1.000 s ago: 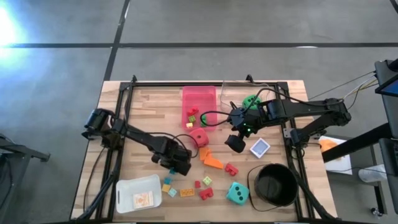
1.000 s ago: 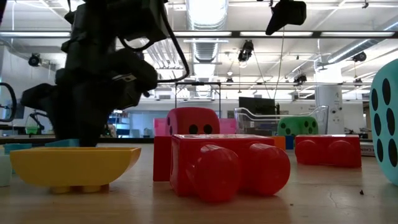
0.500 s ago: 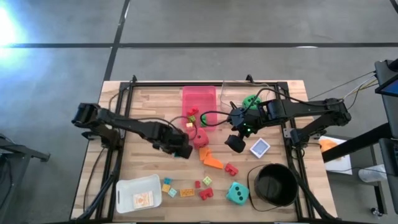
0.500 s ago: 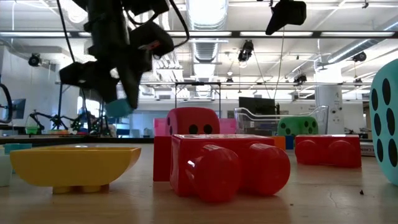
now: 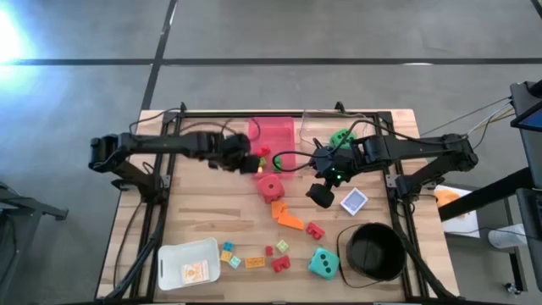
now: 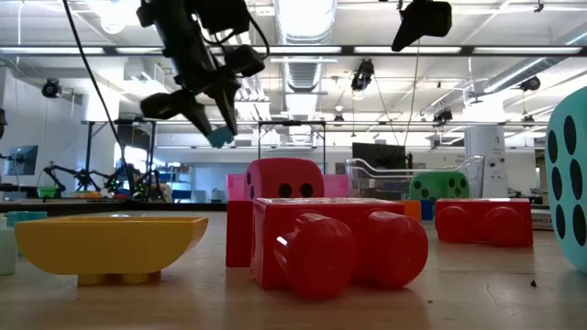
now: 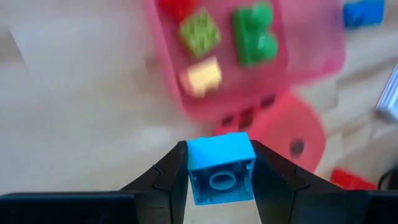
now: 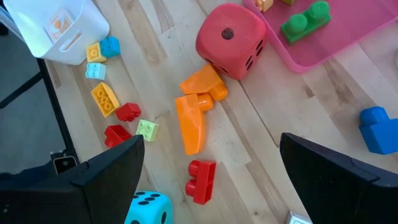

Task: Pick & Place Toys
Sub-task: Put the blue game piece into the red bin, then put the red dice into the transparent bin

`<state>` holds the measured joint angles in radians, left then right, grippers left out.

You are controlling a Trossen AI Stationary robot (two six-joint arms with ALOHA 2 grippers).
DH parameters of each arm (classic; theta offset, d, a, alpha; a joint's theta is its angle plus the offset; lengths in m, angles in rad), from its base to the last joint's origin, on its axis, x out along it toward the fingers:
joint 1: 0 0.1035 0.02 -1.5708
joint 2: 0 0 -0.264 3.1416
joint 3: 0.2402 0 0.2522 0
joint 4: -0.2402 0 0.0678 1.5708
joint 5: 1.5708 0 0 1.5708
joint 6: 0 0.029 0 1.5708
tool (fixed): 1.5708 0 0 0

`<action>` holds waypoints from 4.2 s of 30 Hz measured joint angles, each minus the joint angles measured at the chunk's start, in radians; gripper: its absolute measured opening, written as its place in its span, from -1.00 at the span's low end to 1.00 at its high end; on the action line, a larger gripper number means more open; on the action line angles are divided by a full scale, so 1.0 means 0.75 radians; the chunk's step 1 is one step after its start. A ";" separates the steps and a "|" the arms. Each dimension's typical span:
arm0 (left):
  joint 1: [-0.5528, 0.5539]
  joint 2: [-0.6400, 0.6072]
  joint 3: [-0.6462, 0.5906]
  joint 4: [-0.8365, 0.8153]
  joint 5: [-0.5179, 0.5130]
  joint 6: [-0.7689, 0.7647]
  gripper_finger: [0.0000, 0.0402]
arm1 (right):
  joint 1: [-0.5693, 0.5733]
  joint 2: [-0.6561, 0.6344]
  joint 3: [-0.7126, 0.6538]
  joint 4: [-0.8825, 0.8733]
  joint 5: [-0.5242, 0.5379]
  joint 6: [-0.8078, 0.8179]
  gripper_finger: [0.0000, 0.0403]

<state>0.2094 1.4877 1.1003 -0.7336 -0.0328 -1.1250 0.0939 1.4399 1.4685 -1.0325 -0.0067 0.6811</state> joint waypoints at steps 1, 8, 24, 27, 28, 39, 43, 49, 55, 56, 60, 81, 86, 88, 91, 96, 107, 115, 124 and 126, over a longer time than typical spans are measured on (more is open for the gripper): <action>0.037 0.004 0.015 0.001 0.003 0.039 -0.33 | 0.000 0.000 0.000 0.000 -0.001 0.000 0.82; 0.258 0.059 0.162 0.023 0.003 0.370 -0.33 | 0.000 0.000 0.000 0.001 -0.001 0.000 0.82; 0.381 0.345 0.300 0.095 0.150 0.822 -0.33 | -0.001 0.000 0.000 0.088 0.079 -0.005 0.82; 0.390 0.394 0.333 0.097 0.152 0.854 -0.33 | -0.005 -0.003 0.000 0.188 0.080 -0.073 0.82; 0.394 0.410 0.345 0.097 0.154 0.858 -0.33 | -0.007 -0.010 0.000 0.205 0.081 -0.076 0.82; 0.404 0.485 0.476 0.097 0.184 0.936 -0.33 | -0.117 -0.267 -0.015 0.061 0.321 0.108 0.82; 0.407 0.485 0.470 0.084 0.183 0.936 -0.33 | -0.118 -0.325 -0.064 0.014 0.324 0.196 0.82; 0.406 0.486 0.465 0.074 0.183 0.933 -0.33 | -0.116 -0.394 -0.154 -0.011 0.316 0.382 0.82; 0.387 0.550 0.463 0.049 0.176 0.945 -0.33 | -0.118 -0.408 -0.219 -0.006 0.315 0.485 0.82; 0.376 0.564 0.462 0.046 0.183 0.948 -0.33 | -0.116 -0.407 -0.223 -0.006 0.313 0.487 0.82; 0.316 0.588 0.462 0.046 0.204 0.968 -0.33 | -0.117 -0.398 -0.219 -0.005 0.312 0.482 0.82; 0.180 0.623 0.379 0.110 0.182 0.977 -0.33 | -0.117 -0.402 -0.198 0.000 0.313 0.449 0.82; 0.167 0.627 0.379 0.109 0.202 0.977 -0.33 | -0.117 -0.402 -0.197 0.000 0.314 0.442 0.82; 0.161 0.629 0.376 0.109 0.210 0.995 -0.33 | -0.117 -0.402 -0.198 0.000 0.313 0.442 0.82; 0.159 0.629 0.375 0.109 0.213 1.023 -0.32 | -0.117 -0.402 -0.197 0.000 0.313 0.447 0.82; 0.161 0.629 0.375 0.108 0.210 1.027 -0.20 | -0.117 -0.402 -0.197 0.000 0.312 0.447 0.82; 0.159 0.629 0.375 0.106 0.234 1.011 -0.14 | -0.117 -0.402 -0.196 0.006 0.212 0.442 0.82; 0.162 0.629 0.384 0.114 0.234 1.011 0.27 | -0.117 -0.402 -0.196 0.024 0.216 0.431 0.82; 0.162 0.620 0.385 0.116 0.234 0.966 0.69 | -0.117 -0.402 -0.196 0.025 0.217 0.378 0.82; 0.162 0.602 0.385 0.113 0.234 0.966 0.71 | -0.117 -0.402 -0.196 0.026 0.217 0.348 0.82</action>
<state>0.3309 1.9391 1.3888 -0.6486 0.1427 -0.4006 0.0063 1.1385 1.3216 -1.0130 0.1563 0.9424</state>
